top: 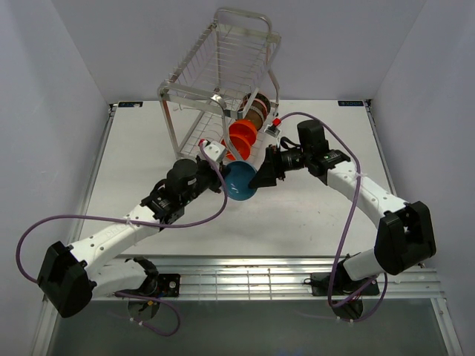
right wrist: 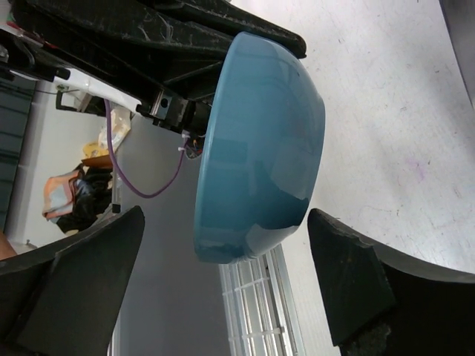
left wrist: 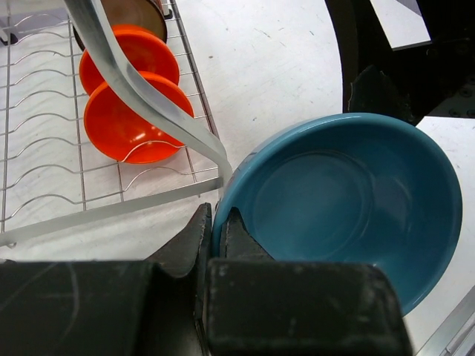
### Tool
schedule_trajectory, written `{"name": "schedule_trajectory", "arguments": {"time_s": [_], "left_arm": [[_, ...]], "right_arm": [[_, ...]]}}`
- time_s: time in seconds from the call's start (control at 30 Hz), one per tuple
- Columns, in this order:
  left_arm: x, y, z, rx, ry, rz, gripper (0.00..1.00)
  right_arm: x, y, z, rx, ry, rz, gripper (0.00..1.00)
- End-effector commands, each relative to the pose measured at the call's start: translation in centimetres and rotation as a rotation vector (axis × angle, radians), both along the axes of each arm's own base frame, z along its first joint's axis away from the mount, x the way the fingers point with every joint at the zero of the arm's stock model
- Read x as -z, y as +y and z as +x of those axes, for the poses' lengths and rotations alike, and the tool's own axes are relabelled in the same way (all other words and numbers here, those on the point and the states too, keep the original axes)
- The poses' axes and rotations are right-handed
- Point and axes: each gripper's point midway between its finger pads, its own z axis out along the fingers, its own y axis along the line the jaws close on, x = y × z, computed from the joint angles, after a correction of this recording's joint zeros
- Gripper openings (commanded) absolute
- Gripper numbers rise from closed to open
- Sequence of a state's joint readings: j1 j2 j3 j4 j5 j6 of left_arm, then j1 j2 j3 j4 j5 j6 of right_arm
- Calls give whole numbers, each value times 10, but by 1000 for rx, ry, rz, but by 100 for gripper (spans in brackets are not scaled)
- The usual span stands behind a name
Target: Load the bowls into the dish rack
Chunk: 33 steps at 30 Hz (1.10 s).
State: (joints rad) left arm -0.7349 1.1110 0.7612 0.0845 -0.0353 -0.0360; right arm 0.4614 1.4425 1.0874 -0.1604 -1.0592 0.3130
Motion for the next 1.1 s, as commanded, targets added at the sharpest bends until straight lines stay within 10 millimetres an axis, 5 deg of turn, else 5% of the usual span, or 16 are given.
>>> {"name": "schedule_trajectory", "arguments": {"time_s": [0.0, 0.33, 0.43, 0.47, 0.53, 0.63, 0.83, 0.93, 1.07], "left_arm": [[-36, -2, 3, -36, -41, -100, 0], [-41, -8, -4, -1, -27, -141, 0], [-42, -7, -3, -7, -29, -144, 13], [-41, -7, -3, -8, -27, -141, 36], [-44, -3, -4, -18, -35, -142, 58], [-49, 7, -9, -47, -33, -147, 78], [-42, 33, -23, -91, 40, -146, 87], [-24, 45, -25, -113, 111, -150, 97], [2, 64, -11, -136, 276, -208, 97]], "right_arm": [[-17, 1, -7, -26, -53, 52, 99], [-19, -1, -9, -42, -109, 66, 25], [-20, -1, -8, -39, -130, 59, 14], [-20, -2, -8, -38, -139, 56, 8], [-19, -7, -2, -9, -157, 33, 8], [-10, -23, 15, 50, -239, -23, 8], [2, -63, 72, 147, -507, -143, 8], [-5, -72, 105, 180, -712, -199, 8], [-11, -72, 138, 236, -870, -218, 8]]}}
